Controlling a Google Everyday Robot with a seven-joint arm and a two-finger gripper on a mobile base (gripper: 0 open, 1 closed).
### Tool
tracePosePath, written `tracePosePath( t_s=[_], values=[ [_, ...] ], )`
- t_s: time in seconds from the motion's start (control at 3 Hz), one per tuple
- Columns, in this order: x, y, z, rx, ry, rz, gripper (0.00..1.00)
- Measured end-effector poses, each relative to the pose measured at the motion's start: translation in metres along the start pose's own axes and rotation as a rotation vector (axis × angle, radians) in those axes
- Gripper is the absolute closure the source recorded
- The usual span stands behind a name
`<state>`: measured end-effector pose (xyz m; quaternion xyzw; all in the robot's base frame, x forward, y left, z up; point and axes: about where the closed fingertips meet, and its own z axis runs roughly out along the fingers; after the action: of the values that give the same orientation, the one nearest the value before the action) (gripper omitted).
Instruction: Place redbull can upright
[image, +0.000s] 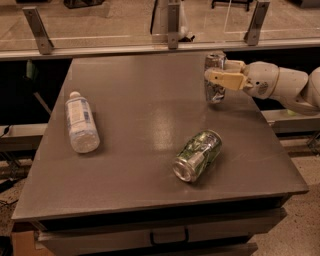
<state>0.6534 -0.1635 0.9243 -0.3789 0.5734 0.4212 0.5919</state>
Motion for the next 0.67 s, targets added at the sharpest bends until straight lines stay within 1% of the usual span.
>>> tracePosePath(
  t_s=[0.33,0.67],
  values=[
    [0.009,0.001,-0.002,-0.047,0.007,-0.009,0.83],
    [0.020,0.004,-0.004,-0.089,0.019,-0.032,0.59]
  ],
)
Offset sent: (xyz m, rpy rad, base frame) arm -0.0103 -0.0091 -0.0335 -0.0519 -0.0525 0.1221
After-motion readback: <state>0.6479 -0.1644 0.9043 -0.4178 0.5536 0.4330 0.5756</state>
